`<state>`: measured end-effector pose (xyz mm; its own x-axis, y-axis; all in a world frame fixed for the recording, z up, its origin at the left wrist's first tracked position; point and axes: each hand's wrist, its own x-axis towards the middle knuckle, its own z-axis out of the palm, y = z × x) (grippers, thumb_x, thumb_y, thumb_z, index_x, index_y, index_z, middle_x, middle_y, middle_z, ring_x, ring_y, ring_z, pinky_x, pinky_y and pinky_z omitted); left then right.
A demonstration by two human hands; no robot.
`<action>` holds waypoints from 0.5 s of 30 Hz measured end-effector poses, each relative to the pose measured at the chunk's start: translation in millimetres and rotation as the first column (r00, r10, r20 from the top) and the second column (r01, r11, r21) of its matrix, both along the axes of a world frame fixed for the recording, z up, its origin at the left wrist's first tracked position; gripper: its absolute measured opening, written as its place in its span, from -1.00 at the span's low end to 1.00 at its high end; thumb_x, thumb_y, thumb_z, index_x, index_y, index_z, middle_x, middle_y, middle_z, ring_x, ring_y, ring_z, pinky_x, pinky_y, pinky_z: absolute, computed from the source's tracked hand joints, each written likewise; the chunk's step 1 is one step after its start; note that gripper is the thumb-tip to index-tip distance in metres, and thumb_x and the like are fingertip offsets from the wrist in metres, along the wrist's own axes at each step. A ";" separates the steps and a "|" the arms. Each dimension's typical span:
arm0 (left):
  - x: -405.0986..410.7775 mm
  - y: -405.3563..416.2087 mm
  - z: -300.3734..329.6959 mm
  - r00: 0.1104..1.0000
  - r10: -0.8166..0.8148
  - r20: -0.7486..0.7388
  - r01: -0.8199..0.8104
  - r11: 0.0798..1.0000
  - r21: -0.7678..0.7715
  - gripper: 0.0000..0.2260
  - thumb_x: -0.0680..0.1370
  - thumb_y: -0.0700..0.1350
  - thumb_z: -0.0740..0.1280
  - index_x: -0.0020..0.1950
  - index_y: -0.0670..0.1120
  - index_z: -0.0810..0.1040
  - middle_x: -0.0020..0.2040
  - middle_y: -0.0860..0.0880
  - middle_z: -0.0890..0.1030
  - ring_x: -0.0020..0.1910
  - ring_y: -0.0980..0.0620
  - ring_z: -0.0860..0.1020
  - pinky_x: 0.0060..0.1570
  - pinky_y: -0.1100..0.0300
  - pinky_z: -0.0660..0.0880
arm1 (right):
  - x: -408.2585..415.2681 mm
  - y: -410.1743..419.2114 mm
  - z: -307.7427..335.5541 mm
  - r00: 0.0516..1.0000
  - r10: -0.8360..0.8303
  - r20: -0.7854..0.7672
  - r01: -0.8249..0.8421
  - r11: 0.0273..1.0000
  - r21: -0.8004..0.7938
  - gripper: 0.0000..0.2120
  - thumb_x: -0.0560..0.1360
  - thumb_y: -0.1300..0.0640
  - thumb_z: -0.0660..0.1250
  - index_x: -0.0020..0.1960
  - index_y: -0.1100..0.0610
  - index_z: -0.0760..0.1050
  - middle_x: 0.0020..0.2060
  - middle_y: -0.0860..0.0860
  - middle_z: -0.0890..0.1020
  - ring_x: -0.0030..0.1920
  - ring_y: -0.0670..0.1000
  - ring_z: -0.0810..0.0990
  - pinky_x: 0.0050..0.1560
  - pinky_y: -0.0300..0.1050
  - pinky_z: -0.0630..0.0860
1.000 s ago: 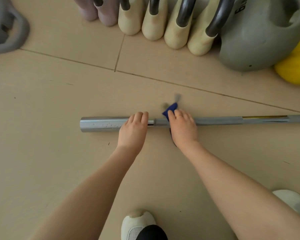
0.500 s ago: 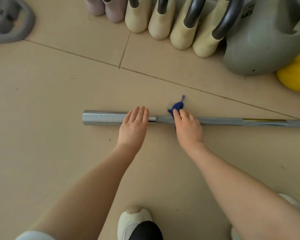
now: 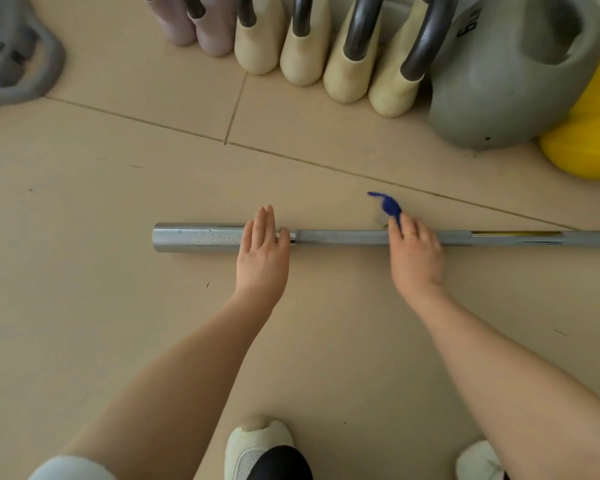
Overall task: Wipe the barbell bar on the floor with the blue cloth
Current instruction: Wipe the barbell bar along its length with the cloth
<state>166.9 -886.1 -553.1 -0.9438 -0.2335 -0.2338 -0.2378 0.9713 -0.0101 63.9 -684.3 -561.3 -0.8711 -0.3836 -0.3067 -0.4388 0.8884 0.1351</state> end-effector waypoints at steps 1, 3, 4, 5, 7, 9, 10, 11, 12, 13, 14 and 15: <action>1.0 2.6 -2.3 0.999 -0.011 -0.046 0.010 1.000 -0.006 -0.52 0.30 -0.39 0.30 0.23 -0.24 0.47 0.39 -0.34 0.34 0.40 -0.28 0.31 0.37 -0.09 0.24 | -3.8 12.9 -1.3 0.999 -0.043 -0.014 0.043 0.999 0.009 -0.53 0.47 0.34 -0.02 0.35 0.32 0.35 0.31 0.27 0.43 0.26 0.30 0.42 0.23 0.14 0.37; 1.3 8.6 -9.2 0.991 -0.107 -0.082 0.105 0.994 -0.033 -0.52 0.19 -0.37 0.33 0.12 -0.25 0.58 0.22 -0.28 0.55 0.20 -0.24 0.53 0.20 -0.12 0.44 | -2.5 14.1 -3.1 0.997 -0.080 -0.006 0.080 0.996 -0.028 -0.54 0.53 0.35 0.06 0.42 0.29 0.23 0.42 0.22 0.28 0.38 0.25 0.26 0.36 0.10 0.23; 0.2 12.5 -13.6 0.987 -0.141 -0.076 0.139 0.990 -0.026 -0.53 0.18 -0.36 0.34 0.10 -0.26 0.59 0.17 -0.25 0.59 0.15 -0.22 0.57 0.18 -0.11 0.46 | 2.7 5.8 -2.0 0.998 -0.062 0.025 0.064 0.995 -0.070 -0.54 0.54 0.35 0.07 0.43 0.27 0.20 0.45 0.19 0.23 0.43 0.23 0.20 0.40 0.05 0.15; -1.8 16.4 -15.9 0.985 -0.151 -0.088 0.150 0.989 -0.014 -0.55 0.18 -0.36 0.34 0.07 -0.26 0.60 0.11 -0.23 0.62 0.09 -0.20 0.60 0.16 -0.09 0.49 | 9.4 -3.6 -0.8 0.998 -0.018 0.063 0.025 0.994 -0.103 -0.54 0.54 0.34 0.08 0.44 0.27 0.19 0.47 0.17 0.19 0.46 0.21 0.14 0.44 0.00 0.08; -9.4 21.5 -15.4 0.985 -0.132 -0.108 0.135 0.991 0.018 -0.61 0.14 -0.38 0.29 -0.06 -0.25 0.61 -0.11 -0.17 0.66 -0.13 -0.15 0.65 0.06 -0.01 0.56 | 18.9 -13.1 -4.7 0.990 0.097 0.100 -0.075 0.977 -0.199 -0.50 0.50 0.37 0.14 0.44 0.29 0.20 0.48 0.17 0.18 0.48 0.20 0.11 0.47 -0.03 0.02; -16.4 21.4 -13.8 0.984 -0.126 -0.126 0.129 0.991 0.023 -0.69 0.09 -0.39 0.28 -0.22 -0.19 0.57 -0.34 -0.09 0.59 -0.35 -0.10 0.60 -0.12 0.12 0.58 | 16.0 -2.7 -6.6 0.983 0.150 0.108 -0.123 0.966 -0.226 -0.43 0.38 0.43 0.30 0.38 0.30 0.31 0.41 0.22 0.33 0.40 0.26 0.30 0.40 0.06 0.23; -18.8 19.9 -13.2 0.984 -0.133 -0.123 0.136 0.991 0.017 -0.70 0.09 -0.37 0.29 -0.23 -0.17 0.57 -0.39 -0.06 0.56 -0.40 -0.09 0.57 -0.19 0.17 0.56 | 10.0 9.5 -8.5 0.986 0.155 0.068 -0.139 0.970 -0.202 -0.40 0.30 0.44 0.39 0.33 0.30 0.39 0.32 0.24 0.44 0.30 0.27 0.44 0.29 0.12 0.37; -20.0 18.2 -13.2 0.983 -0.149 -0.108 0.150 0.989 0.001 -0.69 0.11 -0.34 0.30 -0.19 -0.17 0.60 -0.40 -0.05 0.57 -0.41 -0.08 0.57 -0.23 0.20 0.54 | 2.4 23.2 -9.0 0.992 0.128 0.016 -0.124 0.979 -0.160 -0.39 0.24 0.43 0.44 0.28 0.29 0.44 0.23 0.25 0.52 0.19 0.27 0.53 0.19 0.14 0.46; -20.8 17.2 -14.1 0.983 -0.167 -0.081 0.165 0.986 -0.024 -0.67 0.14 -0.31 0.29 -0.14 -0.17 0.63 -0.39 -0.04 0.58 -0.39 -0.07 0.57 -0.25 0.22 0.52 | -5.8 35.4 -6.1 0.996 0.082 -0.019 -0.083 0.990 -0.116 -0.40 0.23 0.40 0.47 0.26 0.28 0.46 0.16 0.24 0.56 0.12 0.26 0.56 0.13 0.12 0.50; -21.4 16.6 -14.8 0.983 -0.177 -0.054 0.174 0.983 -0.052 -0.67 0.16 -0.28 0.28 -0.12 -0.16 0.64 -0.38 -0.02 0.59 -0.38 -0.06 0.57 -0.27 0.23 0.51 | -13.5 44.5 -1.3 0.999 0.023 -0.030 -0.025 0.996 -0.082 -0.43 0.27 0.38 0.46 0.27 0.26 0.45 0.12 0.22 0.56 0.10 0.24 0.56 0.13 0.09 0.50; -21.4 16.4 -15.3 0.983 -0.178 -0.035 0.176 0.982 -0.067 -0.70 0.16 -0.27 0.29 -0.16 -0.15 0.65 -0.40 -0.02 0.59 -0.38 -0.06 0.57 -0.29 0.23 0.50 | -20.3 48.8 3.6 0.999 -0.043 -0.019 0.042 0.998 -0.052 -0.45 0.34 0.37 0.40 0.31 0.24 0.40 0.13 0.21 0.54 0.11 0.24 0.53 0.16 0.07 0.46; -21.0 17.0 -14.1 0.984 -0.179 -0.020 0.178 0.982 -0.058 -0.75 0.13 -0.29 0.32 -0.23 -0.14 0.63 -0.44 -0.02 0.57 -0.40 -0.07 0.56 -0.31 0.23 0.49 | -24.3 49.9 4.4 0.994 -0.107 0.024 0.108 0.994 -0.030 -0.48 0.40 0.36 0.32 0.35 0.23 0.35 0.18 0.20 0.50 0.14 0.24 0.49 0.19 0.06 0.41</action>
<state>145.8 -869.1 -567.2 -0.9770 -0.0730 -0.2006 -0.0618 0.9962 -0.0614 39.6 -634.4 -556.9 -0.9008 -0.2979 -0.3160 -0.3432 0.9342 0.0976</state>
